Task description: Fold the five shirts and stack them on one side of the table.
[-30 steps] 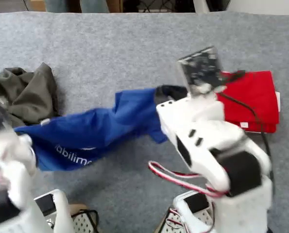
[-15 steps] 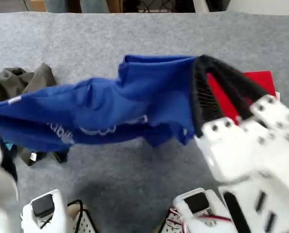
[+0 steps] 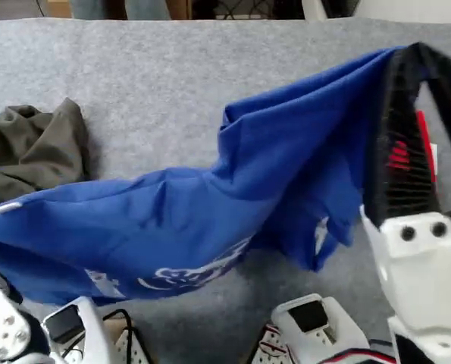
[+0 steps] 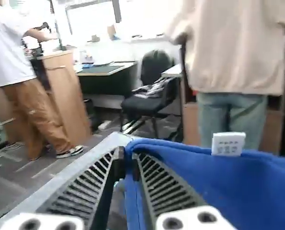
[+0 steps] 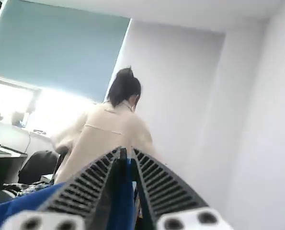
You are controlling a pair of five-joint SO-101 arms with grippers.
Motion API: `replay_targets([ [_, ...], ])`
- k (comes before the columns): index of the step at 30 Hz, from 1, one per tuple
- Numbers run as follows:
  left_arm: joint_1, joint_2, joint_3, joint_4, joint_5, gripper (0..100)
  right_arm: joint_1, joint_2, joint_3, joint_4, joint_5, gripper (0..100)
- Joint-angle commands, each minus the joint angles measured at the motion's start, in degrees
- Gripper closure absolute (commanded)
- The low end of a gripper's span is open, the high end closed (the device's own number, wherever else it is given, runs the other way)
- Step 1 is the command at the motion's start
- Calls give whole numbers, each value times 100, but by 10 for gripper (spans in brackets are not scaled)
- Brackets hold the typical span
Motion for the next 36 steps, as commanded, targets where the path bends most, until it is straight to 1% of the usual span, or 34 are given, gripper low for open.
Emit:
replay_targets([
  [1,-215,-299,646,9,-334,971,88,374,-558,-123,176,984],
  [5,-215,-879,1262,0,-281,971,88,479,-655,-97,246,984],
  [9,-215,-1231,1244,-9,-9,971,88,453,-699,255,246,984],
  [13,-215,-1257,1007,-9,53,971,88,251,-690,791,246,984],
  [17,-215,-1301,936,-9,35,971,88,-4,-646,1090,246,984],
  [20,-198,-1257,1200,-9,53,971,88,40,-629,1354,246,984],
  [22,-189,-1257,1648,-211,79,971,88,207,-479,1451,255,984],
  [25,-189,-1257,2879,-1196,308,971,88,514,66,1424,440,984],
  [27,-163,-1257,3855,-2180,334,971,88,752,611,1213,615,984],
  [29,215,-1248,4892,-3244,325,970,123,1007,1305,765,695,984],
  [31,831,-1248,5921,-4255,290,970,413,1314,2149,-35,659,984],
  [34,1631,-1222,7354,-5749,97,970,853,1938,3521,-1908,695,984],
  [36,1965,-1046,8101,-6716,-123,970,1011,2422,4251,-3156,695,984],
])
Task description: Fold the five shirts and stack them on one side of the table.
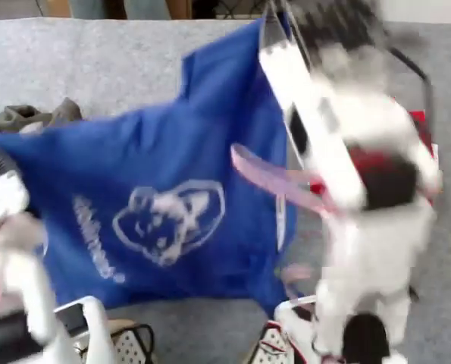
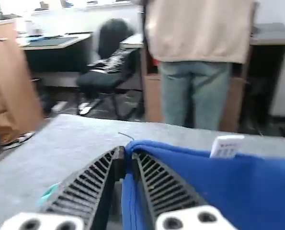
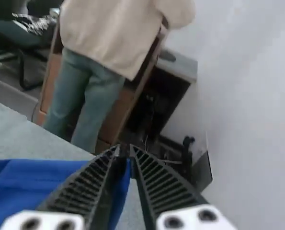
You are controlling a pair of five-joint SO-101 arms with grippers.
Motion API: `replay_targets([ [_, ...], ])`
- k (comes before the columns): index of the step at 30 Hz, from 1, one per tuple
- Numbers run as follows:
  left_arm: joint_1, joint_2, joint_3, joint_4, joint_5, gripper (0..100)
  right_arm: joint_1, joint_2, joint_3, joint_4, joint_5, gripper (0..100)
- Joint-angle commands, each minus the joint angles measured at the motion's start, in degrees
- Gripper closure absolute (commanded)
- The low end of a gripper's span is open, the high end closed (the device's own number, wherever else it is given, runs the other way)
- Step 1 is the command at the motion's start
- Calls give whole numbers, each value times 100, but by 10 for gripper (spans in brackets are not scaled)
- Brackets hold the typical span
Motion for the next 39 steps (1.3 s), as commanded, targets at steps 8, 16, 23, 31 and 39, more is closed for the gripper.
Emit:
replay_targets([
  [8,593,2725,1007,-3543,-343,971,299,2791,708,-4457,0,984],
  [16,585,5433,-1886,-2611,-325,971,615,5393,-2563,-4316,0,984],
  [23,611,6224,-3547,-2382,255,971,396,6774,-5684,-3393,0,984],
  [31,541,6444,-4031,-1556,264,971,281,7776,-7547,-3376,35,984],
  [39,514,6444,-3978,-536,264,971,378,7820,-7635,-1503,9,984],
])
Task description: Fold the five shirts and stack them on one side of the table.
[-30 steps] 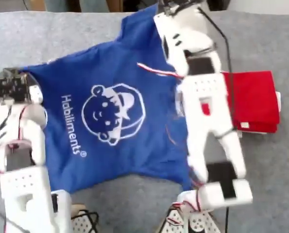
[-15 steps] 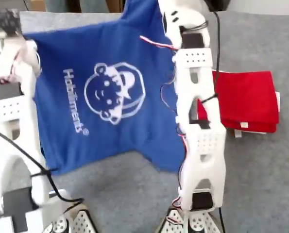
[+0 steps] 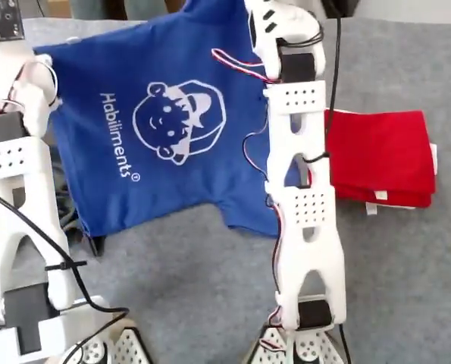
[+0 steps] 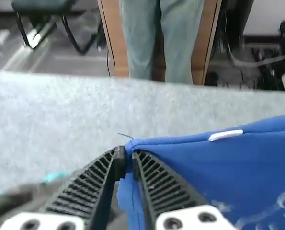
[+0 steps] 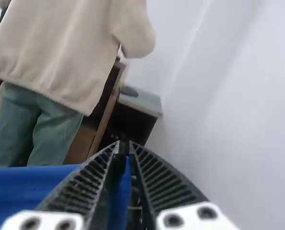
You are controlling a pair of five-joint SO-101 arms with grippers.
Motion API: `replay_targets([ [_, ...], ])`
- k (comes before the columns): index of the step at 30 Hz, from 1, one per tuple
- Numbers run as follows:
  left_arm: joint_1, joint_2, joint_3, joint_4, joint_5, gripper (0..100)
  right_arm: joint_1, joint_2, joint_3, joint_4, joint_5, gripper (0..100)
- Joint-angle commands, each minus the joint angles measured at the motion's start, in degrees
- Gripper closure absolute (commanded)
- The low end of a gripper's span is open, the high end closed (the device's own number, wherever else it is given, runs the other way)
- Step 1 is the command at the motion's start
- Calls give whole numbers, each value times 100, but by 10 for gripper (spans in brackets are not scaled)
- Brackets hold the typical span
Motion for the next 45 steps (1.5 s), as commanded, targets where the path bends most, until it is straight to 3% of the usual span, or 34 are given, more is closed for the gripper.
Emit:
replay_targets([
  [1,-48,-35,-295,571,70,971,53,-101,-418,1011,18,984],
  [9,13,-35,-259,2268,18,971,246,-541,-708,5029,53,984],
  [14,444,-193,681,2822,-563,972,246,-743,-629,7007,1090,984],
  [21,848,-1785,2404,2804,-695,972,703,-1367,233,6989,914,985],
  [29,462,-2374,3530,2804,-721,971,589,-3662,4549,6813,1714,985],
  [38,119,-2365,3925,2787,-1301,971,589,-5613,9305,4668,1969,985],
  [45,224,-2409,4031,2866,-1503,971,633,-7055,11477,3833,2127,985],
])
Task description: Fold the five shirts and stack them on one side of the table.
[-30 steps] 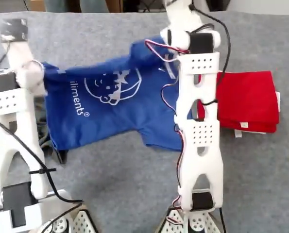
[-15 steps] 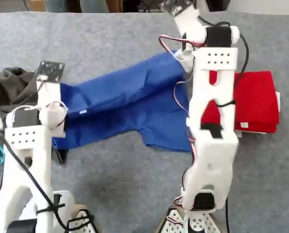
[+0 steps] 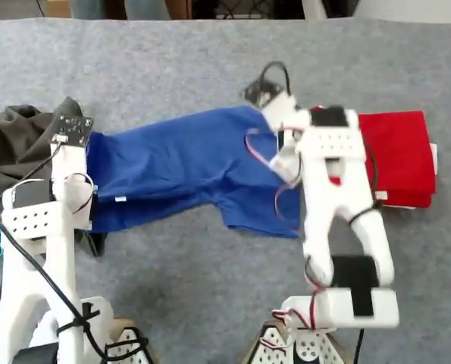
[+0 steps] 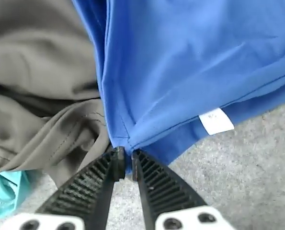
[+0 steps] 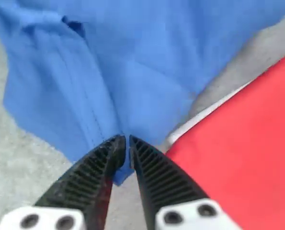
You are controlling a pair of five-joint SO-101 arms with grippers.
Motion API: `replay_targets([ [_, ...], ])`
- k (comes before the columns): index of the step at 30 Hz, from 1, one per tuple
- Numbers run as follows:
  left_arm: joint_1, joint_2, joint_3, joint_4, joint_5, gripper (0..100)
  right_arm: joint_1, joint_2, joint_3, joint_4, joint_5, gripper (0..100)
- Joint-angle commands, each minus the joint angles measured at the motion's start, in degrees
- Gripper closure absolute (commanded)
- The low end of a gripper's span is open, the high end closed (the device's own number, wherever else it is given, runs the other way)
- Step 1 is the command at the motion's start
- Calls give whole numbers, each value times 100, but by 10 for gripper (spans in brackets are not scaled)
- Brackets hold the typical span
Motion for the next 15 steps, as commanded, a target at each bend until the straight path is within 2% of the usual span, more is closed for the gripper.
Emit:
replay_targets([
  [1,154,-149,84,176,-255,971,26,-831,716,-334,53,985],
  [6,514,-158,215,387,-264,971,325,-1464,1218,-273,229,985],
  [12,233,-105,242,352,-334,971,686,-1807,1745,-527,501,985],
  [15,110,-105,497,18,-501,971,721,-1807,1991,-774,510,984],
])
